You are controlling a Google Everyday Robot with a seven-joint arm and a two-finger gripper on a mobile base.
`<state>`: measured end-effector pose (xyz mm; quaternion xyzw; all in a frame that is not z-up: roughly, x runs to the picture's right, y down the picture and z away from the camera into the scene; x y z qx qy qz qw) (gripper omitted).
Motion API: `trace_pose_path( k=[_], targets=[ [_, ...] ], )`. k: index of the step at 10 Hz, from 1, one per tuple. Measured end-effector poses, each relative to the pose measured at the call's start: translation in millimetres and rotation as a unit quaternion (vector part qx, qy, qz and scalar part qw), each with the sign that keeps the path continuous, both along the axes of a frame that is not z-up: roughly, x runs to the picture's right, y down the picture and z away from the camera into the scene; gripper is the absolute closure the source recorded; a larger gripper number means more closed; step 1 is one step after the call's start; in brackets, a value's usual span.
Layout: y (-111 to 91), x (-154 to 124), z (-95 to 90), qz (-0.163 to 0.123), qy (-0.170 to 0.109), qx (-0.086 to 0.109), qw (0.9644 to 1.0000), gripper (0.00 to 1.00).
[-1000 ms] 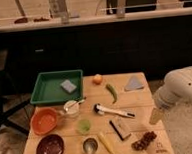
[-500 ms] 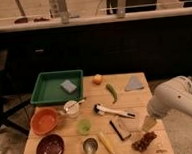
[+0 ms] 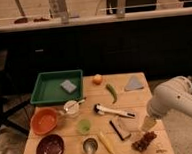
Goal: Wipe purple bowl with eraser
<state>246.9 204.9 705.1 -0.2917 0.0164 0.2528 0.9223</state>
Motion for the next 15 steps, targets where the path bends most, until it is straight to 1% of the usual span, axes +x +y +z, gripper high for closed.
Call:
trace_pose_path(
  k=[1, 2, 3, 5, 7, 8, 10, 11, 13, 14, 15],
  targets=[
    [1.5, -1.1, 0.5, 0.008, 0.0, -0.002, 1.0, 0.2],
    [7.6, -3.7, 3.3, 0.022, -0.001, -0.007, 0.9997, 0.2],
    [15.6, -6.4, 7.8, 0.032, -0.001, -0.012, 0.9994, 0.2],
    [40.4, -13.3, 20.6, 0.055, 0.0, -0.02, 0.9983, 0.2],
    [55.2, -15.3, 20.3, 0.069, 0.007, -0.023, 0.9973, 0.2],
    [63.7, -21.7, 20.3, 0.071, 0.009, -0.025, 0.9971, 0.2],
    [74.7, -39.3, 21.6, 0.064, 0.012, -0.028, 0.9975, 0.2],
    [81.6, -53.3, 24.0, 0.058, 0.014, -0.029, 0.9978, 0.2],
    [89.1, -69.6, 31.0, 0.049, 0.018, -0.031, 0.9981, 0.2],
    [91.0, -71.1, 35.9, 0.047, 0.025, -0.028, 0.9982, 0.2],
    [91.8, -69.5, 43.5, 0.056, 0.041, -0.025, 0.9973, 0.2]
  ],
)
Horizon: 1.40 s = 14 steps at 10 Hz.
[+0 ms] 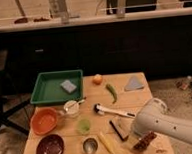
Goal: Wipe purple bowl with eraser
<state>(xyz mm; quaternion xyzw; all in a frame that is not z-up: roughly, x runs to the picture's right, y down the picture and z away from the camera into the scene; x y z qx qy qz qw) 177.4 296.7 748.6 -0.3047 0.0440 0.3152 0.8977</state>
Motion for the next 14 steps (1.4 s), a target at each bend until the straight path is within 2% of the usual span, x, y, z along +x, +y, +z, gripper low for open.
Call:
trace_pose_path(
  k=[2, 4, 6, 9, 14],
  targets=[
    [0.0, 3.8, 12.5, 0.031, 0.034, 0.0, 0.9989, 0.2],
    [4.2, 9.1, 26.4, 0.062, 0.067, -0.016, 0.9957, 0.2],
    [8.4, 10.7, 33.0, 0.083, 0.084, -0.036, 0.9923, 0.2],
    [9.9, 8.4, 26.5, 0.093, 0.085, -0.049, 0.9909, 0.2],
    [10.7, -6.6, 9.4, 0.085, 0.068, -0.056, 0.9925, 0.2]
  ],
)
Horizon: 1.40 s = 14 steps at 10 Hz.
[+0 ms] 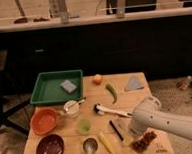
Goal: Wipe purple bowl with eraser
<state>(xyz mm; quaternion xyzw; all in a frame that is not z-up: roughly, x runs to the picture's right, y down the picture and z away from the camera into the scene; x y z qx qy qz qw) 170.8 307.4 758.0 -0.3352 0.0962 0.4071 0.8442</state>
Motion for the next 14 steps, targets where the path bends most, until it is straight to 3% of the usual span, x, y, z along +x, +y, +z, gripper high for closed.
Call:
trace_pose_path(
  k=[4, 9, 12, 14],
  targets=[
    [1.0, -16.0, -4.4, 0.0, -0.004, -0.004, 1.0, 0.2],
    [0.4, -15.5, -4.7, 0.0, -0.001, -0.003, 1.0, 0.2],
    [3.3, -0.7, -5.4, 0.023, 0.03, -0.004, 0.9993, 0.2],
    [6.9, -6.0, -0.8, 0.031, 0.036, -0.007, 0.9988, 0.2]
  ],
)
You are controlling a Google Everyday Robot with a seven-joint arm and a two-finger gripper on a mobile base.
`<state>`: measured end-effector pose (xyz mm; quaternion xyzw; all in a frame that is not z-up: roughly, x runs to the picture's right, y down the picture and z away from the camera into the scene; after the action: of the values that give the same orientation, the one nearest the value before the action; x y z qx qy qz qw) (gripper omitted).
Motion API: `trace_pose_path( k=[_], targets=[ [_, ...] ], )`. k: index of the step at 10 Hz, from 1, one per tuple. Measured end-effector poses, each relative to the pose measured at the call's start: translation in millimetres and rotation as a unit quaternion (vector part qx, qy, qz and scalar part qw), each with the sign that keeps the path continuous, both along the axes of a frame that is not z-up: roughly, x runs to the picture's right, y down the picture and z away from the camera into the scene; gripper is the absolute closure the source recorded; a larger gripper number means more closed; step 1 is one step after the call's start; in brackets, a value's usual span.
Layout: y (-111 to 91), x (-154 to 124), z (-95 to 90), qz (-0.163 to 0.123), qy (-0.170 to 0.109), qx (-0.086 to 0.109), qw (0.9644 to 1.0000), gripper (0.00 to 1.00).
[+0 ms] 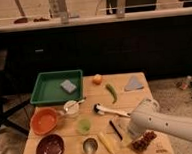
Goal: Wipe purple bowl with eraser
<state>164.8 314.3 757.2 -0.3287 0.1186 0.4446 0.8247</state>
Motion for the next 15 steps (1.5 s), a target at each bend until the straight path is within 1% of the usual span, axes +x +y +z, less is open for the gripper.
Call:
trace_pose_path(
  k=[5, 8, 10, 11, 14, 15],
  targets=[
    [5.9, -15.3, 8.2, 0.007, 0.007, -0.003, 0.9999, 0.2],
    [2.3, -21.9, 17.3, 0.01, 0.009, -0.002, 0.9999, 0.2],
    [-0.6, -25.7, 24.6, 0.005, 0.01, -0.003, 0.9999, 0.2],
    [-1.9, -27.7, 27.5, 0.002, 0.01, -0.004, 0.9999, 0.25],
    [-2.6, -24.3, 32.1, -0.003, 0.009, -0.01, 0.9999, 0.54],
    [-4.2, -22.4, 31.2, -0.006, 0.009, -0.008, 0.9999, 0.67]
  ],
)
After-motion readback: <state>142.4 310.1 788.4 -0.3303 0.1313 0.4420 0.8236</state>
